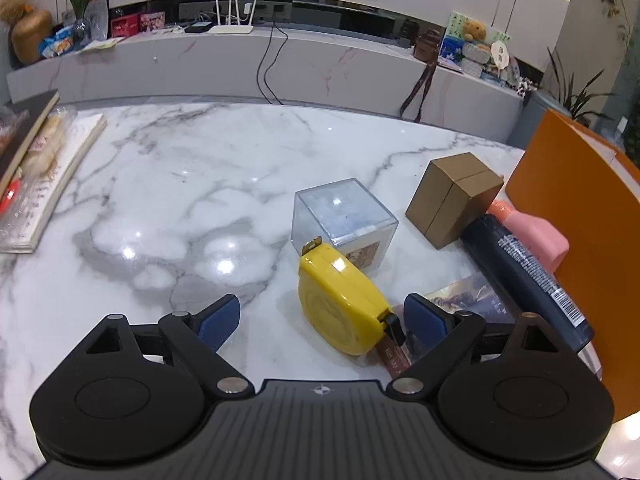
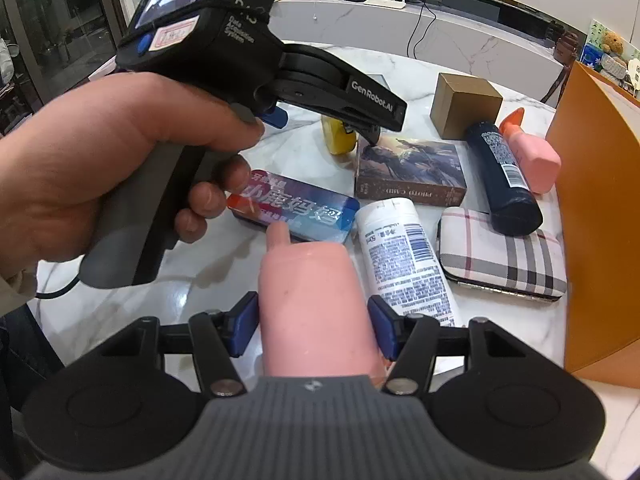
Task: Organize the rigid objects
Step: 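Move the left tool to the yellow tape measure and close on it, then lift the yellow tape measure with the left tool toward the orange box, then lower the tape measure into the orange box and open the left tool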
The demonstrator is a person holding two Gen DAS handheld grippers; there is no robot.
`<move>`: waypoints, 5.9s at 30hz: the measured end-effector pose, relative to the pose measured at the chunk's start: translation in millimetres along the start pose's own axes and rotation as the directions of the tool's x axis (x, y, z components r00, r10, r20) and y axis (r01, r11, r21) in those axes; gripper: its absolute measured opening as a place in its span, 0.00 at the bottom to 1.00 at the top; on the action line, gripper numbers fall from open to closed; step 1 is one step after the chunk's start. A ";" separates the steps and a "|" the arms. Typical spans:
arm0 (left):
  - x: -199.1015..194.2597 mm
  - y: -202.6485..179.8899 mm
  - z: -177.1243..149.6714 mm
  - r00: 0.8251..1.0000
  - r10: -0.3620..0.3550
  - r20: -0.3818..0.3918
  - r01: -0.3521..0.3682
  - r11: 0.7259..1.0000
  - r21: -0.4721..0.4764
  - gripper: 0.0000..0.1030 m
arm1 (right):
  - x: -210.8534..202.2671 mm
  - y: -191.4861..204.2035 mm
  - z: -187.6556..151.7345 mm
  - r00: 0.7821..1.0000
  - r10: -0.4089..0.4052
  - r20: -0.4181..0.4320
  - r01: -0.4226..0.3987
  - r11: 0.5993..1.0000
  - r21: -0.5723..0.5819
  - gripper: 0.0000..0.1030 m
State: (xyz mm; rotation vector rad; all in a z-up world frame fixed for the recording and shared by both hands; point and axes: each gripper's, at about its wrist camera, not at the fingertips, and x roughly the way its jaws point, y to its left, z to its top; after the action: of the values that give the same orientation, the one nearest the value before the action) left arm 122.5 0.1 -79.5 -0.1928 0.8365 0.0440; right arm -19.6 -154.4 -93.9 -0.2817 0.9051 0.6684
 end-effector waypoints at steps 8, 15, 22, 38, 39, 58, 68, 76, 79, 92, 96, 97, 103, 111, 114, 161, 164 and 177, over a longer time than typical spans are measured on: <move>-5.4 6.1 1.9 0.998 -0.056 0.023 0.056 0.998 0.025 0.69 | -0.2 -2.2 -1.0 1.000 -0.003 0.004 0.003 1.000 -0.008 0.59; -11.3 13.7 1.0 0.996 -0.084 0.017 0.082 0.993 0.079 0.41 | -0.3 0.1 -1.5 1.000 -0.013 0.009 0.014 1.000 -0.019 0.59; -21.5 21.6 0.0 0.998 -0.060 0.028 0.054 0.985 0.164 0.27 | 0.4 2.1 -1.2 1.000 -0.021 0.016 0.021 0.999 -0.030 0.59; -0.8 20.5 -3.5 0.998 -0.054 0.035 0.046 0.981 0.188 0.29 | 14.9 5.4 -0.2 1.000 -0.016 0.024 0.017 0.999 -0.046 0.55; 1.3 20.7 -3.6 0.998 -0.052 0.029 0.046 0.981 0.188 0.29 | 15.5 5.7 0.3 1.000 -0.016 0.026 0.017 0.999 -0.048 0.55; -19.6 18.6 -6.8 0.997 -0.012 0.078 -0.007 0.972 0.235 0.22 | -4.1 3.1 6.4 0.997 -0.043 0.069 0.044 0.999 -0.022 0.55; -57.6 9.7 -16.5 0.995 -0.048 0.089 0.021 0.959 0.283 0.22 | -40.7 -2.6 11.8 0.986 -0.091 0.140 0.092 0.996 0.000 0.55; -84.8 -7.5 -17.4 0.992 -0.080 0.099 0.044 0.946 0.322 0.22 | -73.7 -14.2 21.2 0.969 -0.148 0.197 0.147 0.989 0.019 0.55; -94.0 -17.6 -18.0 0.990 -0.095 0.102 0.056 0.940 0.335 0.22 | -89.0 -22.3 28.9 0.961 -0.175 0.212 0.171 0.985 0.040 0.55; -135.0 -77.1 15.8 0.976 -0.167 0.139 0.098 0.911 0.400 0.22 | -152.7 -62.9 69.6 0.911 -0.295 0.287 0.264 0.954 0.141 0.55; -141.5 -102.6 31.1 0.968 -0.206 0.143 0.130 0.901 0.414 0.22 | -162.2 -91.8 84.6 0.899 -0.326 0.291 0.278 0.941 0.195 0.55; -141.5 -109.0 34.3 0.967 -0.211 0.143 0.135 0.898 0.418 0.22 | -164.2 -100.4 88.6 0.897 -0.334 0.290 0.281 0.937 0.209 0.55; -132.1 -149.3 46.5 0.961 -0.257 0.102 0.190 0.883 0.430 0.22 | -174.7 -157.4 96.8 0.895 -0.367 0.254 0.298 0.915 0.273 0.55; -103.1 -212.9 40.7 0.942 -0.335 0.003 0.295 0.833 0.467 0.22 | -168.5 -218.5 67.3 0.911 -0.381 0.156 0.319 0.893 0.317 0.55; -91.8 -230.3 39.0 0.936 -0.351 -0.029 0.323 0.823 0.467 0.22 | -164.9 -237.1 58.8 0.917 -0.378 0.131 0.319 0.889 0.329 0.55; -5.0 -302.2 12.9 0.920 -0.103 -0.379 0.366 0.573 0.733 0.22 | -52.3 -288.0 27.8 0.938 -0.277 -0.207 0.326 0.907 0.266 0.55; 6.9 -306.2 15.8 0.889 -0.073 -0.452 0.424 0.506 0.751 0.22 | -49.0 -288.3 26.8 0.939 -0.266 -0.216 0.319 0.910 0.264 0.55; 31.9 -303.5 3.1 0.853 -0.026 -0.521 0.472 0.465 0.749 0.21 | -39.0 -288.8 21.4 0.928 -0.246 -0.280 0.316 0.917 0.242 0.55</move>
State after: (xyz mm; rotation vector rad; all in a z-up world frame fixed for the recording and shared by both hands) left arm 181.0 -298.5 -54.8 0.6805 1.1902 -0.7569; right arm 162.4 -381.0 -63.6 -0.2343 1.1564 0.2303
